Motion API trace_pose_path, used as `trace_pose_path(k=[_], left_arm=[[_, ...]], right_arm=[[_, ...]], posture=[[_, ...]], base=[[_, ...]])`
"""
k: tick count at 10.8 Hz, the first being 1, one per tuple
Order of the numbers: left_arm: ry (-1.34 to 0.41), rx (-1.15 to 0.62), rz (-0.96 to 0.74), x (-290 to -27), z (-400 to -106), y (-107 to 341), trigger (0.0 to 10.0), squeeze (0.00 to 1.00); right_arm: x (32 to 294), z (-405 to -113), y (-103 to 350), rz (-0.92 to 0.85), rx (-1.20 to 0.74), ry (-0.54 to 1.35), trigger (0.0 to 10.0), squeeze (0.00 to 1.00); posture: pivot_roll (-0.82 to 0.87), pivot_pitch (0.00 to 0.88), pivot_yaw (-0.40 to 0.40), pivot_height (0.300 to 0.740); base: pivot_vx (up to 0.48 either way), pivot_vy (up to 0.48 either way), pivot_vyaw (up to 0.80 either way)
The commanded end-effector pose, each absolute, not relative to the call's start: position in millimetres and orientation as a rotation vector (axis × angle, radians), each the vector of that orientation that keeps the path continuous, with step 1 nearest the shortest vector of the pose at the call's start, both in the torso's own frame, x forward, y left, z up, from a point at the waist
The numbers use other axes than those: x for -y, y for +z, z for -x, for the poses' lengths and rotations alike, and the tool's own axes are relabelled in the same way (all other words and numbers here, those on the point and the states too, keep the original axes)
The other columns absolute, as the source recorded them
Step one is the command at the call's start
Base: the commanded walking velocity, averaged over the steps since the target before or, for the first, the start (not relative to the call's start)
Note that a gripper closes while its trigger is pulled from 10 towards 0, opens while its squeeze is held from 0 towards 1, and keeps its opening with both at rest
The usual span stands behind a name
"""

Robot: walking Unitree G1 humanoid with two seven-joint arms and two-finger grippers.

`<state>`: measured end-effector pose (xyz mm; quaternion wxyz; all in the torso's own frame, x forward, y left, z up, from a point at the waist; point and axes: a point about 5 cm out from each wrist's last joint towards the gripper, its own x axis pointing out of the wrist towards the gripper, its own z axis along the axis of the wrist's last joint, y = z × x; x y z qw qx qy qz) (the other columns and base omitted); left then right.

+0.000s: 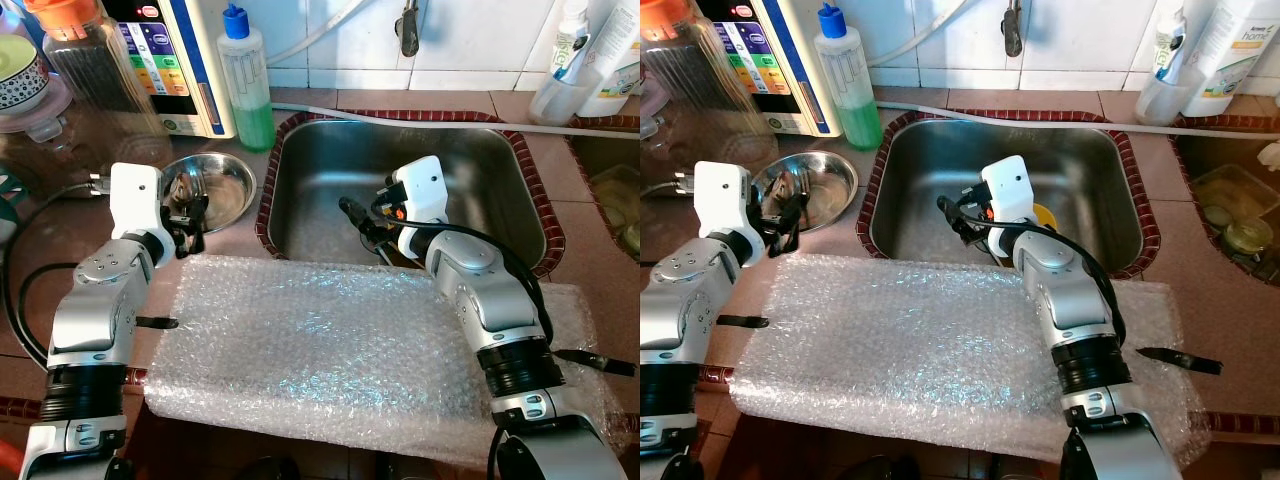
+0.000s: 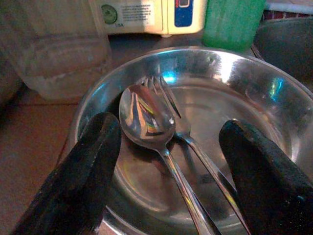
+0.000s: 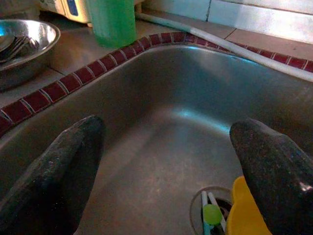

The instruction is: Kitchen organization

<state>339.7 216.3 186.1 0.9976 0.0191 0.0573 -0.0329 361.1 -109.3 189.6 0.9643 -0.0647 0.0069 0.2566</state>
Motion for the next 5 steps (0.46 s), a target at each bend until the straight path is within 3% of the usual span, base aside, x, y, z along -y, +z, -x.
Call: trace_pose_path(k=[1, 3, 4, 5], left_arm=[[-0.046, -0.104, -0.028, -219.8, -340.1, 192.0, 0.0, 0.00], [-0.055, -0.119, -0.023, -219.0, -341.0, 190.8, 0.3, 0.00], [-0.063, -0.129, -0.018, -217.6, -341.4, 189.8, 10.0, 0.00], [-0.064, -0.152, -0.003, -217.4, -341.7, 187.7, 10.0, 0.00]], right_arm=[[107.7, -358.3, 192.2, 0.145, -0.003, 0.534, 10.0, 0.00], [108.0, -358.1, 192.0, 0.149, -0.004, 0.535, 10.0, 0.00], [108.2, -358.1, 192.2, 0.151, -0.004, 0.535, 10.0, 0.00], [108.7, -358.3, 192.3, 0.153, -0.005, 0.534, 10.0, 0.00]], posture=[[-0.13, 0.194, 0.084, 0.740], [-0.13, 0.195, 0.085, 0.740], [-0.13, 0.194, 0.086, 0.740], [-0.13, 0.194, 0.086, 0.740]], base=[[0.000, 0.000, 0.00], [0.000, 0.000, 0.00], [0.000, 0.000, 0.00], [0.000, 0.000, 0.00]])
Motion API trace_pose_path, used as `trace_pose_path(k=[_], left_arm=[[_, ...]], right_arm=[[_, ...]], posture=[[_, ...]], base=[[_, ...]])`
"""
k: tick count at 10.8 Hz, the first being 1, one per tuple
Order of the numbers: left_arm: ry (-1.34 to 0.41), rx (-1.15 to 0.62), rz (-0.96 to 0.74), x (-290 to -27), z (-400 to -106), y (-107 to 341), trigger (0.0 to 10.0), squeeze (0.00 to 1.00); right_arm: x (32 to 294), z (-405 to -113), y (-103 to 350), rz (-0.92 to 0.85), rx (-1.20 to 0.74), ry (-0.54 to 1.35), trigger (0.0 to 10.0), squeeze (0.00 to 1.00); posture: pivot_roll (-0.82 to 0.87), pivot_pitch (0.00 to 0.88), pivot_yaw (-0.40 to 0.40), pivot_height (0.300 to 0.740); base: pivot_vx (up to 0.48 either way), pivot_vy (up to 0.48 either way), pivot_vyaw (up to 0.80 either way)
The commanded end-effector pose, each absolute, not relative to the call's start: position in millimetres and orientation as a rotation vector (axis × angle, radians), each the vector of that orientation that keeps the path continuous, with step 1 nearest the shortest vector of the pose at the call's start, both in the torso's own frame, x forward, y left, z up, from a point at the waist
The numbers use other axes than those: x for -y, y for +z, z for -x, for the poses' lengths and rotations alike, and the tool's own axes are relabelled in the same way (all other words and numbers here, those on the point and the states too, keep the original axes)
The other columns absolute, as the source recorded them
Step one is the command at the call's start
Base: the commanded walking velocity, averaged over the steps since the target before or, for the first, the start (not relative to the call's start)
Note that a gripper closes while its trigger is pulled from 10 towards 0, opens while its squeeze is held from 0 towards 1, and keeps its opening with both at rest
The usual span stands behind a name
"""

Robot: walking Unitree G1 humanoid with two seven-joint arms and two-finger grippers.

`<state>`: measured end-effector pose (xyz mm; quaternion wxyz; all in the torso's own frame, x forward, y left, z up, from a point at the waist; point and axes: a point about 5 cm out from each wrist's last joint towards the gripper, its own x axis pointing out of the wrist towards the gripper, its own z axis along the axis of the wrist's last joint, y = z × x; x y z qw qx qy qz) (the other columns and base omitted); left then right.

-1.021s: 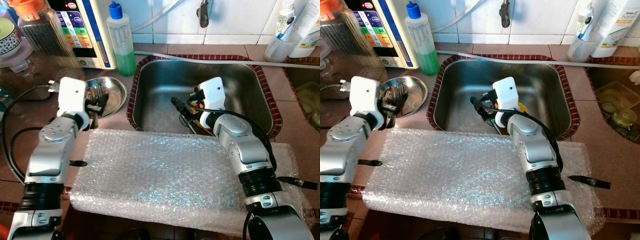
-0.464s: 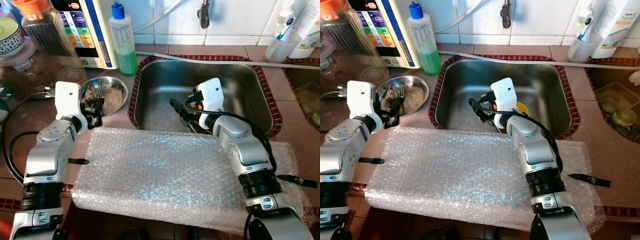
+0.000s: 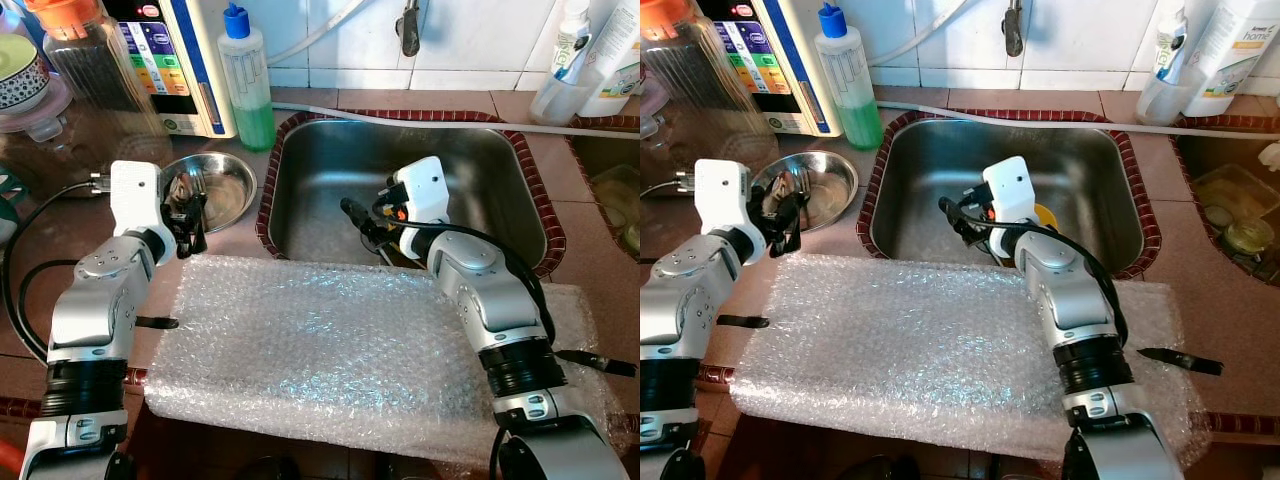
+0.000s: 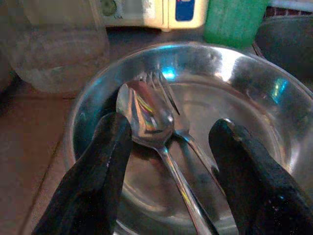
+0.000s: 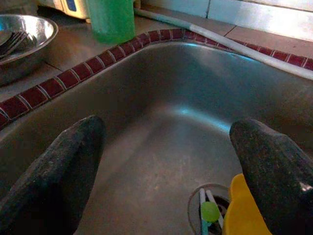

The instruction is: Kitchen organization

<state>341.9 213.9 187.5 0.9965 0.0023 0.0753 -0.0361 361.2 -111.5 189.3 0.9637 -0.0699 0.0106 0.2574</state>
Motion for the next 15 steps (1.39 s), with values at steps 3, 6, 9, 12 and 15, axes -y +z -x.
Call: trace_pose_path(k=[3, 6, 9, 12, 15], left_arm=[[-0.094, -0.254, 0.091, -217.4, -340.0, 177.8, 10.0, 0.00], [-0.091, -0.278, 0.091, -217.8, -337.6, 175.1, 0.0, 0.00], [-0.111, -0.296, 0.096, -215.9, -336.2, 174.3, 0.0, 0.00], [-0.129, -0.307, 0.106, -213.7, -335.0, 173.7, 0.0, 0.00], [-0.131, -0.305, 0.137, -213.4, -334.6, 174.6, 0.0, 0.00]], right_arm=[[109.0, -358.3, 193.0, 0.157, -0.003, 0.536, 10.0, 0.00], [108.0, -359.2, 194.2, 0.162, -0.001, 0.542, 10.0, 0.00], [109.8, -359.8, 194.7, 0.164, -0.001, 0.539, 10.0, 0.00], [110.7, -359.8, 194.1, 0.163, -0.004, 0.535, 10.0, 0.00], [112.5, -360.7, 195.2, 0.163, -0.003, 0.530, 10.0, 0.00]], posture=[[-0.13, 0.188, 0.091, 0.740], [-0.13, 0.188, 0.088, 0.740], [-0.13, 0.190, 0.088, 0.740], [-0.13, 0.192, 0.089, 0.740], [-0.13, 0.197, 0.089, 0.740]], base=[[0.000, 0.000, 0.00], [0.000, 0.000, 0.00], [0.000, 0.000, 0.00], [0.000, 0.000, 0.00], [0.000, 0.000, 0.00]])
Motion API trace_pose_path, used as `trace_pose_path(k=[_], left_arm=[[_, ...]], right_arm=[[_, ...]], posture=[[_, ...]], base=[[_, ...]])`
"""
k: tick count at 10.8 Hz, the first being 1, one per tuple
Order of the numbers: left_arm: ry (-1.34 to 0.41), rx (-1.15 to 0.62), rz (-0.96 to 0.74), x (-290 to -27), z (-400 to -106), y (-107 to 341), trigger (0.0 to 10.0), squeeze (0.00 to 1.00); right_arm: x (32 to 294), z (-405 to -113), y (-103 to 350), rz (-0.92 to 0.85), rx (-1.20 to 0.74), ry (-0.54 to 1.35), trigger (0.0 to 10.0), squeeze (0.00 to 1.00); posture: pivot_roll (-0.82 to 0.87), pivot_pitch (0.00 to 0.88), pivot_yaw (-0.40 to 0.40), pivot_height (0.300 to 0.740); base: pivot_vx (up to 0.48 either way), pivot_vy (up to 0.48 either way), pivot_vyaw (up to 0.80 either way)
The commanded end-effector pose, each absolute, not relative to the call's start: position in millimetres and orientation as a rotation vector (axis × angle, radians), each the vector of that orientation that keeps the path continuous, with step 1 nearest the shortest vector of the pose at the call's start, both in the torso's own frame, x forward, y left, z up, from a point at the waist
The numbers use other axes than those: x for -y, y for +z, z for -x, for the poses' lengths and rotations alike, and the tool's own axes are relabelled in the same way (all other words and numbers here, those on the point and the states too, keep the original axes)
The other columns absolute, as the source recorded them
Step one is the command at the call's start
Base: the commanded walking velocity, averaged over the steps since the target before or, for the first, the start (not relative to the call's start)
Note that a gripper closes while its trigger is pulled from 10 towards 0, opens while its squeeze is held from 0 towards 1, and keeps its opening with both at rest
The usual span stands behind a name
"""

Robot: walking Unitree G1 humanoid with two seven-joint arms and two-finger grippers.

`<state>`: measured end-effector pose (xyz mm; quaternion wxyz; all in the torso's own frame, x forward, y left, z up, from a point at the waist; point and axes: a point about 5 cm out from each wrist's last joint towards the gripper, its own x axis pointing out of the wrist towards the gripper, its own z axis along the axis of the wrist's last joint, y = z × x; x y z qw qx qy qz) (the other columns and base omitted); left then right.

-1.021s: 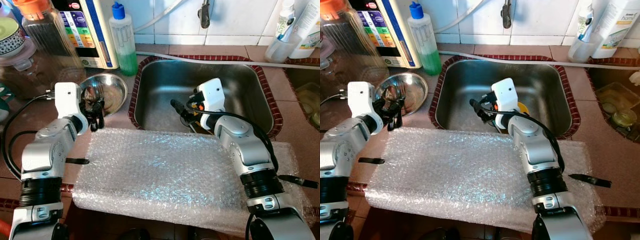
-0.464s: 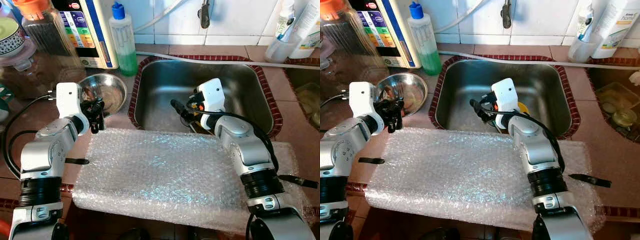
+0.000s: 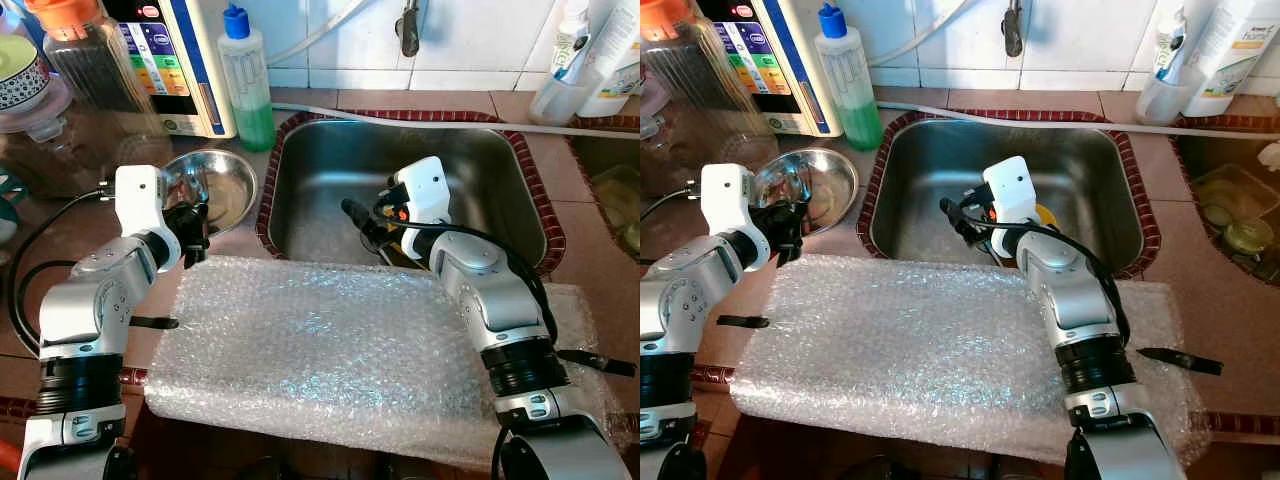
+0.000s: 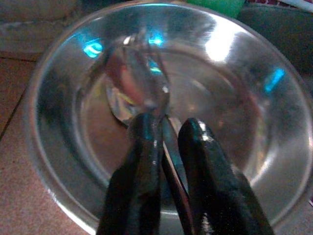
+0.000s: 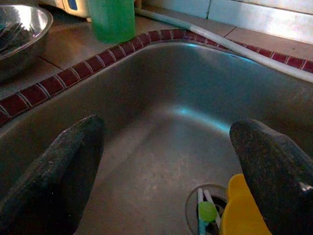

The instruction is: Kitchen organization

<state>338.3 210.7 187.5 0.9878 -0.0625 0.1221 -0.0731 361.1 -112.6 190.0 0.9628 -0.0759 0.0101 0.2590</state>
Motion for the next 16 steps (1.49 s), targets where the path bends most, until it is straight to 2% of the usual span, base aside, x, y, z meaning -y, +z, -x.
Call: trace_pose_path(k=[1, 9, 11, 12, 13, 16], left_arm=[[-0.120, -0.293, 0.137, -214.7, -334.9, 176.0, 0.0, 0.00], [-0.095, -0.120, 0.073, -211.9, -339.5, 195.1, 0.0, 0.00], [-0.144, -0.121, 0.043, -206.7, -339.6, 196.2, 0.0, 0.00], [-0.180, -0.130, 0.023, -202.7, -339.9, 196.6, 4.4, 1.00], [-0.192, -0.115, 0.028, -200.4, -341.5, 199.5, 10.0, 1.00], [-0.142, -0.147, 0.013, -205.1, -346.7, 194.0, 10.0, 1.00]], right_arm=[[112.7, -361.1, 195.3, 0.162, -0.002, 0.529, 10.0, 0.00], [114.5, -363.1, 196.8, 0.164, -0.002, 0.524, 10.0, 0.00], [115.3, -363.7, 196.9, 0.164, -0.002, 0.522, 10.0, 0.00], [113.7, -363.8, 196.8, 0.164, 0.000, 0.523, 10.0, 0.00], [113.3, -363.6, 196.3, 0.163, 0.000, 0.523, 10.0, 0.00], [114.3, -363.5, 197.1, 0.164, 0.003, 0.521, 10.0, 0.00]], posture=[[-0.13, 0.196, 0.089, 0.740], [-0.14, 0.192, 0.079, 0.740], [-0.14, 0.189, 0.079, 0.740], [-0.14, 0.187, 0.082, 0.740], [-0.14, 0.184, 0.085, 0.740], [-0.14, 0.182, 0.086, 0.740]], base=[[0.000, 0.000, 0.00], [0.000, 0.000, 0.00], [0.000, 0.000, 0.00], [0.000, 0.000, 0.00], [0.000, 0.000, 0.00], [0.000, 0.000, 0.00]])
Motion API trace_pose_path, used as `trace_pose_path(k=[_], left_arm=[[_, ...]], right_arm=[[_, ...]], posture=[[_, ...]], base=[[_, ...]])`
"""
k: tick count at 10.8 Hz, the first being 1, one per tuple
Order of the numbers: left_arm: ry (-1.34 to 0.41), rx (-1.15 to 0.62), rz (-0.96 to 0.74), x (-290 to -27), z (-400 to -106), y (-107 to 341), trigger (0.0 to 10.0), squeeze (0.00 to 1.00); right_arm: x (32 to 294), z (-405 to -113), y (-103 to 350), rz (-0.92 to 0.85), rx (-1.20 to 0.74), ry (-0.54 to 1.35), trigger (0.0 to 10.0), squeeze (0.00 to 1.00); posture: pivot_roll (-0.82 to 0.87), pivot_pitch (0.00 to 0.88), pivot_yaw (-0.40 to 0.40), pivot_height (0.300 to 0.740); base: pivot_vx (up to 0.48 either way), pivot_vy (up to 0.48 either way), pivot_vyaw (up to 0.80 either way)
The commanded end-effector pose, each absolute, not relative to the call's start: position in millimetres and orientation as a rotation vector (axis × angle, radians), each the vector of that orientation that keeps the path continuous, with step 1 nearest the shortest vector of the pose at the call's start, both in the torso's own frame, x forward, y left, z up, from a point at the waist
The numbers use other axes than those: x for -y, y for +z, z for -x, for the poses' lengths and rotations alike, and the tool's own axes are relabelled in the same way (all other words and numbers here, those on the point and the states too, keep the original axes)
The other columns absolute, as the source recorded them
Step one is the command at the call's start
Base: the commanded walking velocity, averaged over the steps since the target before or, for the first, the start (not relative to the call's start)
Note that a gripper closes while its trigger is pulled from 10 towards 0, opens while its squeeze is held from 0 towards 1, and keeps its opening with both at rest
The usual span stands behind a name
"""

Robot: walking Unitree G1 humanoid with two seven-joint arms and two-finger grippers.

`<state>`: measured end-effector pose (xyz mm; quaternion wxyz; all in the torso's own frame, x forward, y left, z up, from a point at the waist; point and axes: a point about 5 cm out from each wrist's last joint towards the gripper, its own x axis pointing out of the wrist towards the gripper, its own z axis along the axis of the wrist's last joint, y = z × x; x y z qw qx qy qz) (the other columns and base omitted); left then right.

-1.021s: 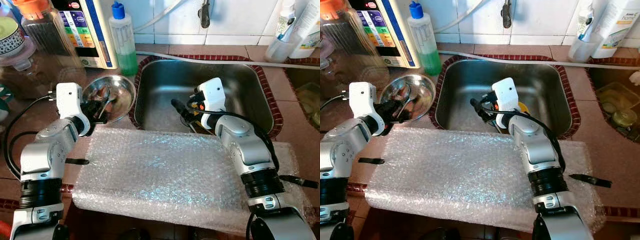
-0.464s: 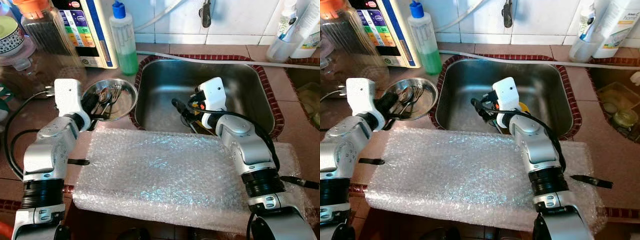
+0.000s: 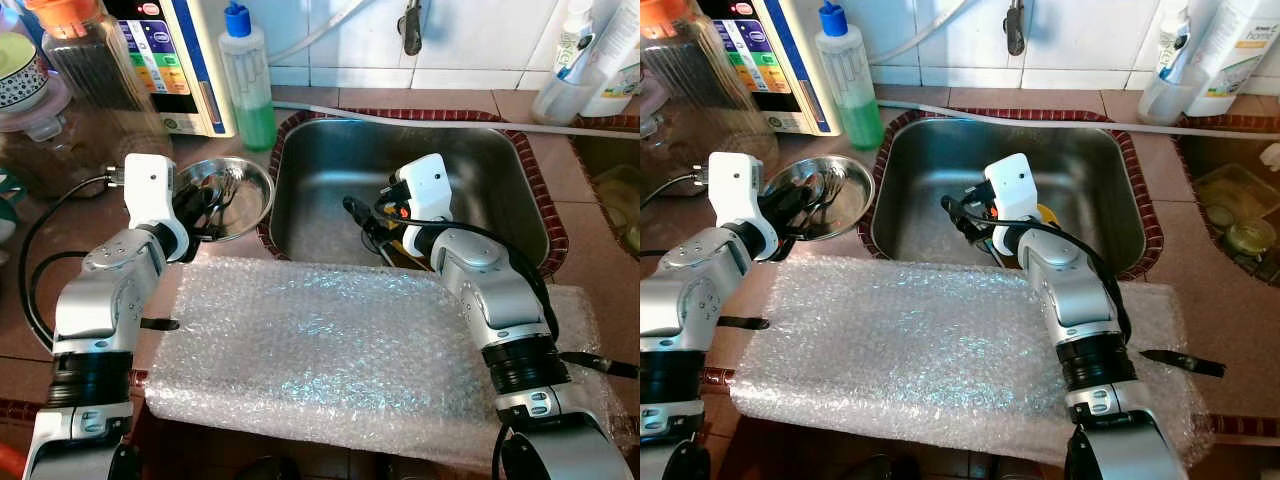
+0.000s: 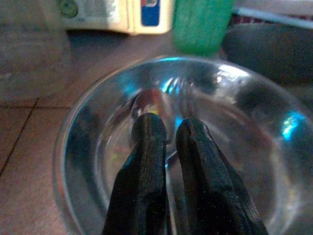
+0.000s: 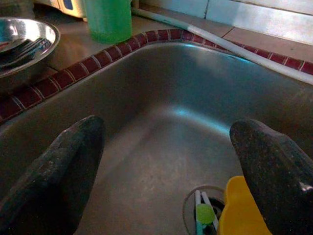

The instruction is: Kitchen organization

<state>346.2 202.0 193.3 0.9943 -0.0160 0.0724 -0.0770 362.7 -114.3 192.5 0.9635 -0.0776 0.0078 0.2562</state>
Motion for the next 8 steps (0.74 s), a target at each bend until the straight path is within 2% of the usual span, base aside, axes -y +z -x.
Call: trace_pose_path(k=[1, 8], left_arm=[[-0.117, -0.152, 0.007, -209.2, -348.2, 193.7, 10.0, 1.00], [-0.109, -0.205, -0.030, -209.8, -351.1, 189.2, 10.0, 1.00]], right_arm=[[114.2, -363.4, 197.2, 0.166, 0.003, 0.522, 10.0, 0.00], [115.9, -363.0, 198.4, 0.170, 0.004, 0.519, 10.0, 0.00]], posture=[[-0.14, 0.180, 0.085, 0.740], [-0.15, 0.184, 0.085, 0.740]], base=[[0.000, 0.000, 0.00], [0.000, 0.000, 0.00]])
